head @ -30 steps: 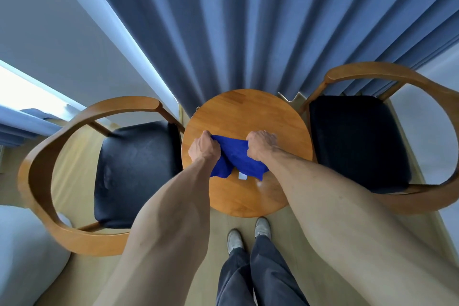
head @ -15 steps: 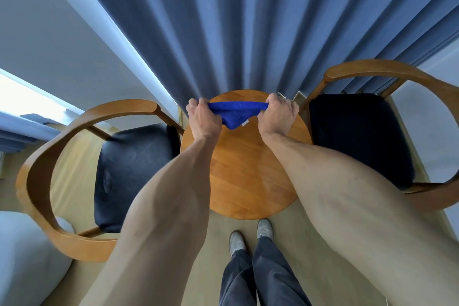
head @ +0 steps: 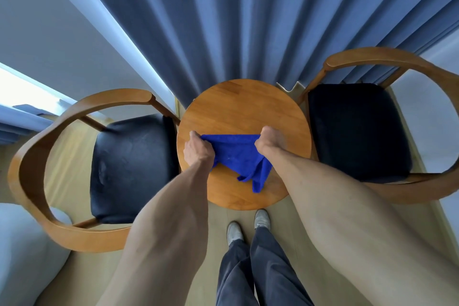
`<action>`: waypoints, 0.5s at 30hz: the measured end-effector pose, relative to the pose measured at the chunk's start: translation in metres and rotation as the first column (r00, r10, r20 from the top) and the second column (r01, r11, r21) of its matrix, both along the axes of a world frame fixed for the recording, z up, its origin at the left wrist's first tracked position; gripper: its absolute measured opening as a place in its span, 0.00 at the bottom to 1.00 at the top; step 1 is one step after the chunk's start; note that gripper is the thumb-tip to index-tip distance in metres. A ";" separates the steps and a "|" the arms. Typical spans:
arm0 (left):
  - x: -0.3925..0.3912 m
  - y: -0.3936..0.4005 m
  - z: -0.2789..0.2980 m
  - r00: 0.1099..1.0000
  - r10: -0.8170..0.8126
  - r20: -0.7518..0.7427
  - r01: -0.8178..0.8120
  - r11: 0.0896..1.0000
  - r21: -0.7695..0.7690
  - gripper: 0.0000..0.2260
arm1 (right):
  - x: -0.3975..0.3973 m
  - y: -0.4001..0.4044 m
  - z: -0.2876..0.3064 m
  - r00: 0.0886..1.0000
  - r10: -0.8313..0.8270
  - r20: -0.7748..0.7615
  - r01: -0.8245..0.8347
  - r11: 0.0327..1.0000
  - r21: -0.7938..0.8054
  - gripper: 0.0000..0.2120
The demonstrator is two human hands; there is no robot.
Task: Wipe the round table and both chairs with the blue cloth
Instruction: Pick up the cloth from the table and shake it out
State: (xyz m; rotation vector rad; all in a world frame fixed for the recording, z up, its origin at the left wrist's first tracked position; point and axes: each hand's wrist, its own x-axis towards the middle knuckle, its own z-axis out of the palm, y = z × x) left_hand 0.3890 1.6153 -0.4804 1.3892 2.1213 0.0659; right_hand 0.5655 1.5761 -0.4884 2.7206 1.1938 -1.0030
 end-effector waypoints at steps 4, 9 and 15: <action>-0.001 0.005 0.003 0.994 0.098 0.040 -0.098 0.995 0.003 0.07 | 0.000 0.013 0.007 0.996 -0.084 -0.009 0.085 0.991 0.100 0.12; -0.003 0.027 0.014 0.993 0.090 0.070 -0.096 0.991 0.090 0.06 | 0.006 0.028 0.021 0.963 -0.124 0.241 0.036 0.940 0.341 0.09; -0.009 0.048 0.024 0.998 -0.019 -0.066 0.031 0.983 0.180 0.08 | 0.021 0.038 0.032 0.941 -0.290 0.177 0.193 0.885 0.423 0.10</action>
